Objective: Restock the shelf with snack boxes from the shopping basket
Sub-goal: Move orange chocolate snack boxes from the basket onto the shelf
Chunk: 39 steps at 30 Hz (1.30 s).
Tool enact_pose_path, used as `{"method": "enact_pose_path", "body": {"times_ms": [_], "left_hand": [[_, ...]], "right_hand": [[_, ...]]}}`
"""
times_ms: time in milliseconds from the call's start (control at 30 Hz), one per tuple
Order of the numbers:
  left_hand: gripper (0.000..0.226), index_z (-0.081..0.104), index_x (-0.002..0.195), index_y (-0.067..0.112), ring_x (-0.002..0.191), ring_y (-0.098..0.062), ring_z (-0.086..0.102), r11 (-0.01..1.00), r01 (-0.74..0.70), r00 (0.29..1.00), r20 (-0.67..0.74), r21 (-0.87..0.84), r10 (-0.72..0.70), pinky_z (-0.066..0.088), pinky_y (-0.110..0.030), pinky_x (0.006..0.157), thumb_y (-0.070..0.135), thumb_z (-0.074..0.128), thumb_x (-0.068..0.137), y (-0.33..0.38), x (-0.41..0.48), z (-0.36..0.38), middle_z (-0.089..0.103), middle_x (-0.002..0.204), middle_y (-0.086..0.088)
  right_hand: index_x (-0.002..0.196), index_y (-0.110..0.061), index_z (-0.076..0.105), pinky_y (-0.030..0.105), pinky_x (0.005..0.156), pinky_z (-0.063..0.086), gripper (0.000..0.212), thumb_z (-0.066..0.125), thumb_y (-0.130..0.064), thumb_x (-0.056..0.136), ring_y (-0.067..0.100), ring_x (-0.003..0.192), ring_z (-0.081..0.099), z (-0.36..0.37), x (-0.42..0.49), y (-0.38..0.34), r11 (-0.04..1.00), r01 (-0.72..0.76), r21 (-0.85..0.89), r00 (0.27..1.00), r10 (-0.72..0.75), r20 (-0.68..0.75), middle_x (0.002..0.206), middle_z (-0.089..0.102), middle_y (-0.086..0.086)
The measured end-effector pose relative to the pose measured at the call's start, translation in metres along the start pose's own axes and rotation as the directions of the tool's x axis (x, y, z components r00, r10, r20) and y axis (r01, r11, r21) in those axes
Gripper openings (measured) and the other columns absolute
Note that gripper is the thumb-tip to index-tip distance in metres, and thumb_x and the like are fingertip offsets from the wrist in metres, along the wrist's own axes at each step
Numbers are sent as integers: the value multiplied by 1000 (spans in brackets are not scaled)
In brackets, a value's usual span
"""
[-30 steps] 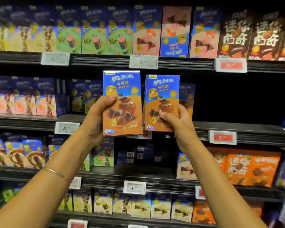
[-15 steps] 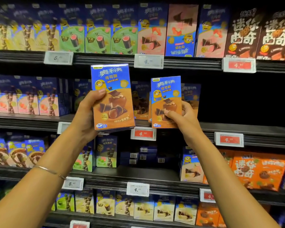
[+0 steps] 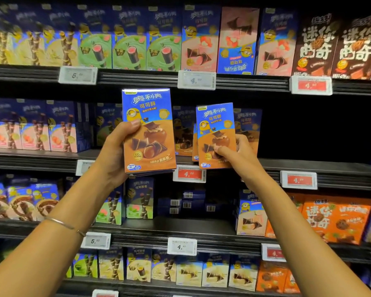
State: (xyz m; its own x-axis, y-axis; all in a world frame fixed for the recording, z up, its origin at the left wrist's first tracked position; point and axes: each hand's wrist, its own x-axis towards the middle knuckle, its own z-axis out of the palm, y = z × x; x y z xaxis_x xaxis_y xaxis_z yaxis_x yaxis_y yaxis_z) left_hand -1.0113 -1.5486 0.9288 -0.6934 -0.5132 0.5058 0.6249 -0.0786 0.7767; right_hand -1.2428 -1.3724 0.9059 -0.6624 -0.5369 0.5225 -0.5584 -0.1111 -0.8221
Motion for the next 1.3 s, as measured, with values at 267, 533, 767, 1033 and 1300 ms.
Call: {"method": "enact_pose_path", "body": {"times_ms": [267, 533, 767, 1033, 1300], "left_hand": [[34, 73, 115, 16, 91, -26, 79, 1000, 21, 1000, -15, 17, -21, 65, -42, 76, 34, 61, 88, -1, -4, -6, 80, 108, -10], [29, 85, 98, 23, 90, -26, 80, 999, 30, 1000, -6, 32, -30, 66, -41, 75, 35, 60, 89, -1, -4, -8, 81, 107, -8], [31, 81, 107, 19, 92, -28, 80, 999, 39, 999, -6, 23, -39, 65, -42, 74, 35, 62, 88, -1, -4, -7, 80, 110, -11], [29, 85, 100, 21, 90, -26, 80, 999, 36, 999, -3, 24, -36, 65, -40, 72, 35, 62, 88, 0, -5, -7, 81, 107, -10], [30, 81, 105, 18, 89, -27, 80, 1000, 28, 1000, 2, 8, -28, 65, -40, 71, 34, 62, 89, -1, -6, -7, 81, 107, -11]], "right_hand": [[111, -27, 43, 6, 56, 49, 45, 79, -31, 85, -12, 81, 67, 1, -4, -3, 999, 22, -39, 1000, -21, 21, 103, 63, -14], [110, -26, 49, 10, 61, 51, 45, 83, -32, 81, -9, 86, 66, 4, -3, -9, 998, 39, -51, 996, -34, 87, 109, 63, -11], [110, -24, 51, 23, 71, 59, 45, 84, -32, 80, 9, 89, 74, 7, -2, -12, 998, -33, -49, 982, 42, 183, 108, 71, -3], [114, -17, 48, 13, 60, 54, 46, 81, -23, 83, 11, 81, 76, 10, 3, -18, 996, -87, 5, 960, 83, 268, 87, 77, -9], [112, -27, 51, 20, 68, 55, 50, 84, -36, 76, 6, 85, 75, 9, 4, -17, 995, -87, -42, 964, 95, 248, 97, 75, -8]]}}
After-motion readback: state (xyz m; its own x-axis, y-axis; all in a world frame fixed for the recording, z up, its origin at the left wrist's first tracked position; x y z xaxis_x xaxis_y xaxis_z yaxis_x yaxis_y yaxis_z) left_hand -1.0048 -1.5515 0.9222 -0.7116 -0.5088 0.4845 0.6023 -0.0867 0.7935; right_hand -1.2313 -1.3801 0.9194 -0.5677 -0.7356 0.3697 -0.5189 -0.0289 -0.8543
